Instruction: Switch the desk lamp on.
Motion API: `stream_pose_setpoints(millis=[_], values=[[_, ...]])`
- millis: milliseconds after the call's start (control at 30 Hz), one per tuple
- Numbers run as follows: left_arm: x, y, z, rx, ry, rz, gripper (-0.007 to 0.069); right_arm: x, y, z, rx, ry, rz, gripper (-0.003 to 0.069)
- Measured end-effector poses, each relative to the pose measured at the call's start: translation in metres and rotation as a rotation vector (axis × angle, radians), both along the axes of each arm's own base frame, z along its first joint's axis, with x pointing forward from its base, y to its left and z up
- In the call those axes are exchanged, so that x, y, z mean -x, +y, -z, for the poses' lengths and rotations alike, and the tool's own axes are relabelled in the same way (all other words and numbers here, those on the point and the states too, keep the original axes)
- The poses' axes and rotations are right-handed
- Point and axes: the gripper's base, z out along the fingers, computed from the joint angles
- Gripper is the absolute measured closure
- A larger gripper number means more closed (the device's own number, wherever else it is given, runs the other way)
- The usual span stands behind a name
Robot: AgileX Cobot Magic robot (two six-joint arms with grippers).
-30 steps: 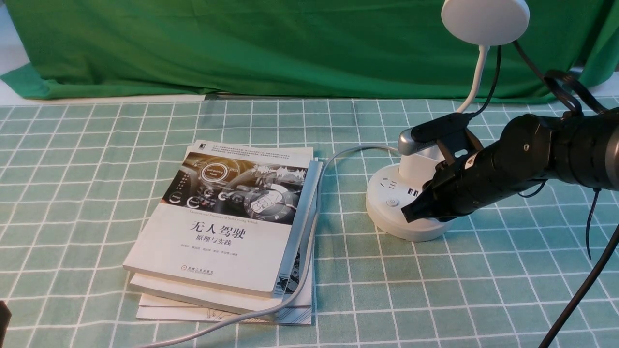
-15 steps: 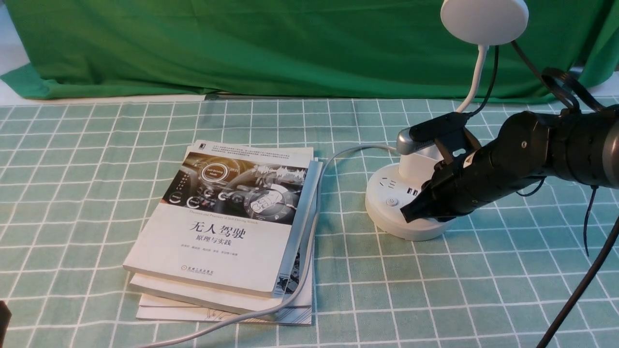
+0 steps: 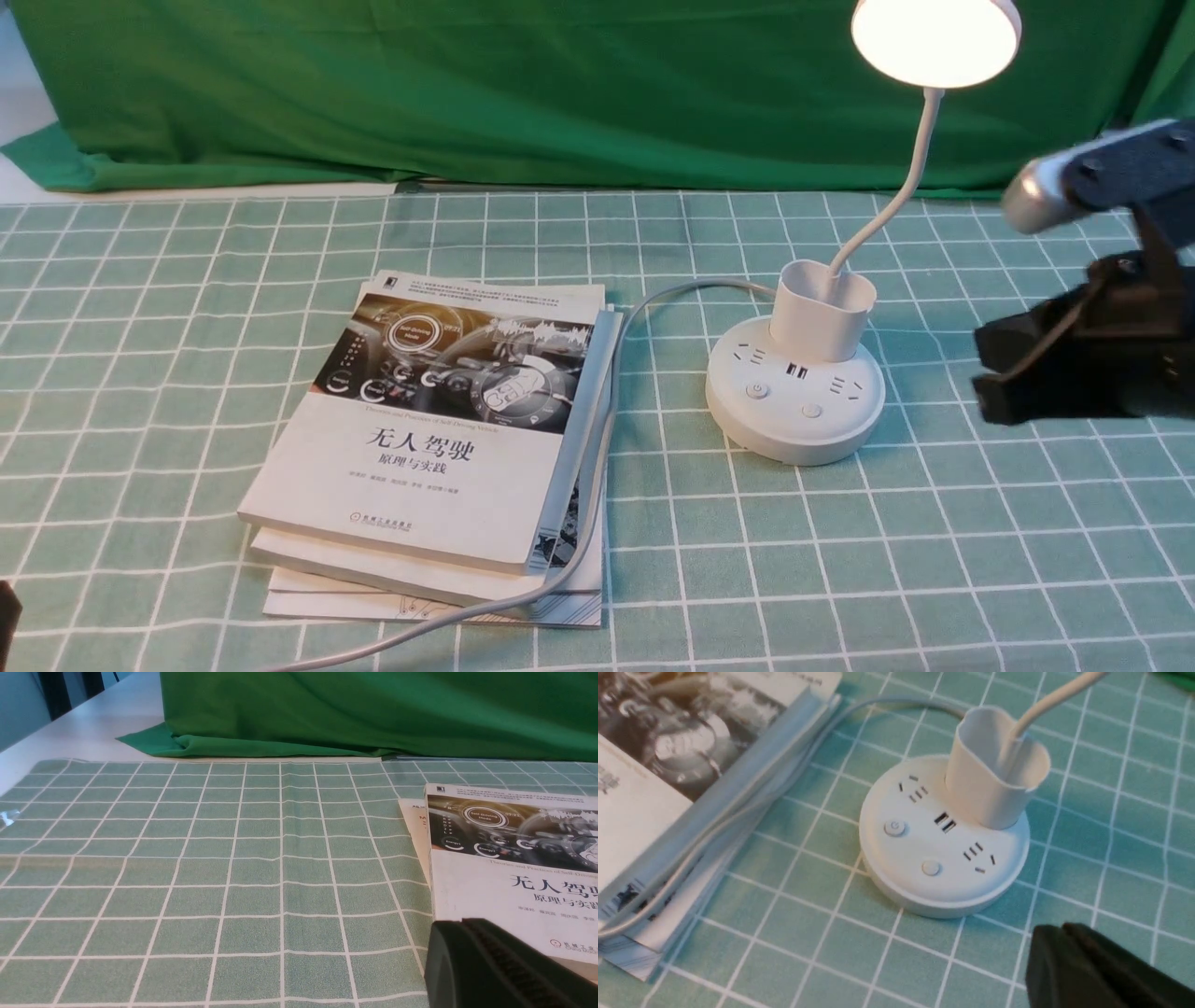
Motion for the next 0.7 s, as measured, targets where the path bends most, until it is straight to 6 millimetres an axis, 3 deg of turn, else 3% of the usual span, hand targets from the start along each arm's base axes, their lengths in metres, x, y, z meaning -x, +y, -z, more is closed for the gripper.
stream_pose_setpoints(millis=[67, 200, 333, 500, 700], values=[[0.000, 0.000, 0.000, 0.000, 0.000, 0.000, 0.0603, 0.018, -0.007, -0.009, -0.031, -0.075, 0.006, 0.0613], [0.000, 0.000, 0.000, 0.000, 0.000, 0.000, 0.0603, 0.076, -0.030, -0.024, -0.127, -0.238, 0.023, 0.0603], [0.000, 0.000, 0.000, 0.000, 0.000, 0.000, 0.0603, 0.109, -0.043, -0.023, -0.185, -0.330, 0.031, 0.0597], [0.000, 0.000, 0.000, 0.000, 0.000, 0.000, 0.0603, 0.138, -0.054, -0.017, -0.227, -0.427, 0.029, 0.0583], [0.000, 0.000, 0.000, 0.000, 0.000, 0.000, 0.0603, 0.156, -0.061, -0.005, -0.250, -0.484, 0.028, 0.0571]])
